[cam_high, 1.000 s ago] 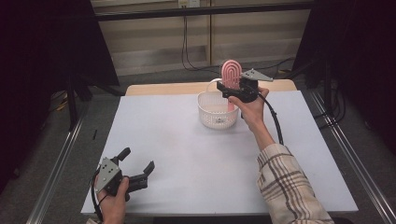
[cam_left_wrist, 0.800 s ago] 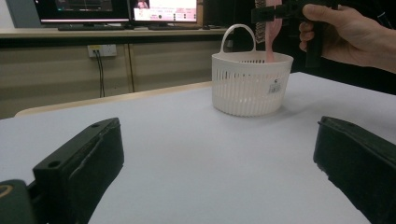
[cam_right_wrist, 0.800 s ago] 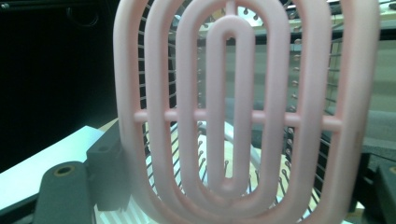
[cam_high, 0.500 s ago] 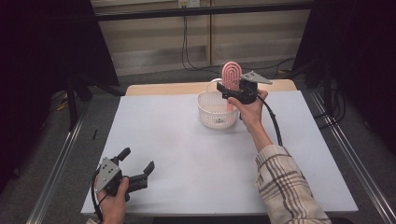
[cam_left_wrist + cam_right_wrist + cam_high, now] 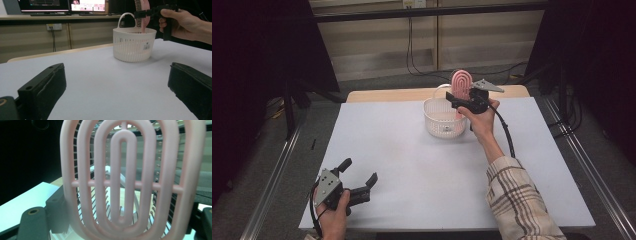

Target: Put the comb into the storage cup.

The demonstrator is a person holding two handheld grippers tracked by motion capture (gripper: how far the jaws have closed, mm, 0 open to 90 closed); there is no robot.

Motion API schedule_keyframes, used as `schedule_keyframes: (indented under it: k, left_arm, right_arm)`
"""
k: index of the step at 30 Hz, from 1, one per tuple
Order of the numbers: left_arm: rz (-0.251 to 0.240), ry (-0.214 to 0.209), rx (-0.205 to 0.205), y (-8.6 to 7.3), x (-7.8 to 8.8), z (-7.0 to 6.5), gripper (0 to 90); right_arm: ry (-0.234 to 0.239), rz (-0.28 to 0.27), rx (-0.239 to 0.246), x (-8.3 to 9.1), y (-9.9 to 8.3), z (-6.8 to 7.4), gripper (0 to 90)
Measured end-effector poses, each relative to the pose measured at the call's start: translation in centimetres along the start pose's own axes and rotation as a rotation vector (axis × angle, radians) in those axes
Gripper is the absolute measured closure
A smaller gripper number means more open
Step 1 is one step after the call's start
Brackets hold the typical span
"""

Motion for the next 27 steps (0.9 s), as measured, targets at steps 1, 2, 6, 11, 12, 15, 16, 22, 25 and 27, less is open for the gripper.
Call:
schedule_keyframes:
  k: [1, 2, 6, 11, 12, 15, 16, 22, 25, 27]
  left_arm:
    - [-0.001, 0.000, 0.003, 0.0, 0.0, 0.0, 1.8]
    - [-0.002, 0.000, 0.002, 0.0, 0.0, 0.0, 1.8]
    - [-0.004, -0.001, -0.001, 0.1, 0.0, -0.1, 1.8]
    - [-0.003, 0.000, -0.001, 0.0, 0.0, -0.1, 1.8]
    - [-0.004, 0.000, 0.000, 0.0, 0.0, -0.1, 1.8]
    - [-0.001, 0.000, 0.007, 0.0, -0.1, -0.1, 1.8]
    - [0.000, 0.000, 0.005, 0.0, -0.1, -0.1, 1.8]
    - [0.000, -0.002, 0.006, 0.0, -0.1, -0.2, 1.8]
    - [0.000, -0.007, 0.000, 0.0, -0.1, -0.2, 1.8]
    - [-0.001, -0.006, 0.002, 0.0, -0.1, -0.2, 1.8]
  right_arm:
    - [-0.001, -0.001, -0.003, 0.0, 0.0, 0.0, 20.8]
    - [-0.002, -0.002, -0.010, 0.0, 0.0, -0.1, 20.7]
    - [-0.006, 0.000, -0.023, 0.2, 0.0, -0.5, 19.9]
    - [-0.025, 0.000, -0.023, 0.3, 0.2, -1.0, 19.1]
    - [-0.030, 0.000, -0.021, 0.4, 0.3, -1.1, 18.9]
    - [-0.036, -0.002, -0.024, 0.5, 0.4, -1.3, 18.4]
    - [-0.036, -0.003, -0.026, 0.5, 0.4, -1.4, 18.2]
    - [-0.041, 0.007, -0.020, 0.6, 0.5, -1.8, 17.7]
    - [-0.041, 0.016, -0.028, 0.5, 0.6, -2.0, 17.8]
    - [-0.041, 0.021, -0.025, 0.3, 0.6, -2.0, 17.9]
Point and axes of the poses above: each handheld gripper's, and its own axes: x roughly backward along the jaws, y roughly out of its top, z roughly to its left, the point moved 7 cm from there along -x, roughly forward along the jaws, and after that the axes turned 10 degrees about y, right-handed, at the moved point
